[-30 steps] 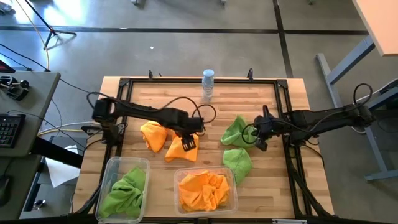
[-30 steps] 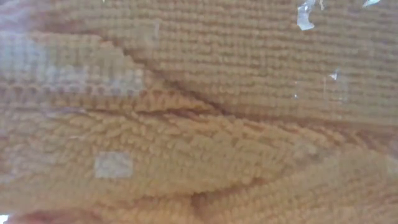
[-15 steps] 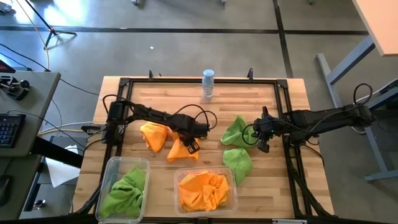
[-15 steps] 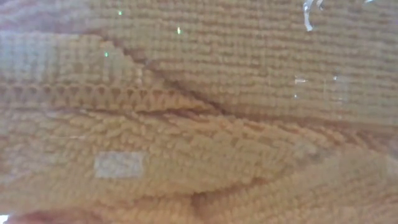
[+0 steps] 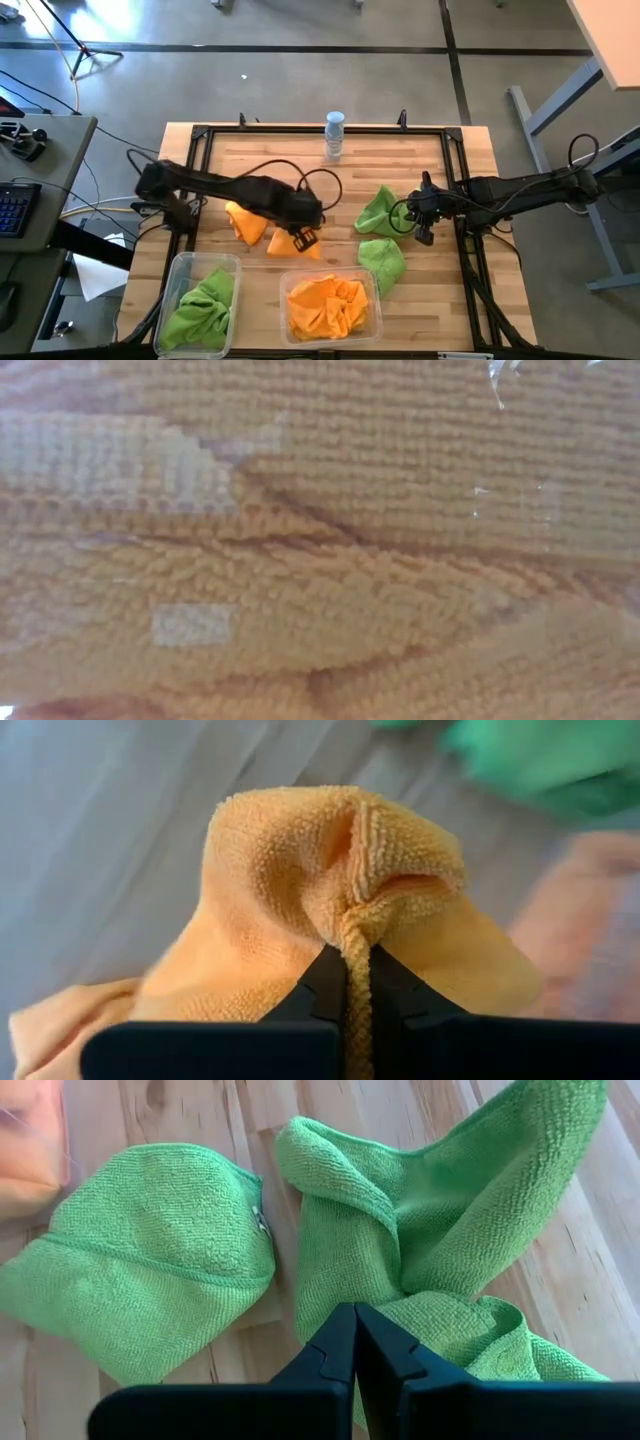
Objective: Sort microfiber towel by color & place in baskets
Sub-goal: Put the orange microfiber towel into the right transparent bin
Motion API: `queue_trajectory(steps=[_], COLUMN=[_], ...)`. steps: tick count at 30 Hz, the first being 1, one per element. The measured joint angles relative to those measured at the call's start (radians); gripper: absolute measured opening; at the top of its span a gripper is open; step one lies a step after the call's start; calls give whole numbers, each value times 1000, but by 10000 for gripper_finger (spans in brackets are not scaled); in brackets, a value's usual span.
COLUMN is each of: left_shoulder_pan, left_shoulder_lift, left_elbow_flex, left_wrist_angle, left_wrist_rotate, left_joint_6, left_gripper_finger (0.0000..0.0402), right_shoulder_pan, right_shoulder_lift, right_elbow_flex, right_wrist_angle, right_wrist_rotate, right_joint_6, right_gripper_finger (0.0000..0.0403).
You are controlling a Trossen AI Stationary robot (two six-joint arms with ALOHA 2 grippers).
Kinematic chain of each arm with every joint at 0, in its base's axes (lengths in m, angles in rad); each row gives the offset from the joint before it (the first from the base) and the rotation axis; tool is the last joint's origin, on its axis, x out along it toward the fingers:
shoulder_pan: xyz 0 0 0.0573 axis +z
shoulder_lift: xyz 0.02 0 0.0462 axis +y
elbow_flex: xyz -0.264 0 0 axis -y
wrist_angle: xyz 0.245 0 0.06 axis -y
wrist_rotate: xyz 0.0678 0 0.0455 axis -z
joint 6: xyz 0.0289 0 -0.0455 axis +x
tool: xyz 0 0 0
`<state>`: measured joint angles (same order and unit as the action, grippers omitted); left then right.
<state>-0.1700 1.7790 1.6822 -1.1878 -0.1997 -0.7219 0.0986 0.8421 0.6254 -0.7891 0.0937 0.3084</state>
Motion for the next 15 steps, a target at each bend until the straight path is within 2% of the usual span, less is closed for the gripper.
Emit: queue_trajectory(steps=[8,12,15], left_shoulder_pan=[-138,-214,-263], left_shoulder_lift=[44,110,178], left_elbow_flex=[303,408,477], left_wrist_angle=[-26,-22,-12], left_wrist_rotate=[-149,-220,-236], left_joint_6=[-45,-85,-91], left_gripper_finger=[1,1,0], right_shoulder_pan=[0,0,0], right_shoulder_lift=[0,0,0], right_elbow_flex=[0,0,0], right_wrist_angle=[4,4,5], right_wrist_rotate=[1,4,3], right_joint_6=[18,55,83], right_gripper_finger=[0,0,0])
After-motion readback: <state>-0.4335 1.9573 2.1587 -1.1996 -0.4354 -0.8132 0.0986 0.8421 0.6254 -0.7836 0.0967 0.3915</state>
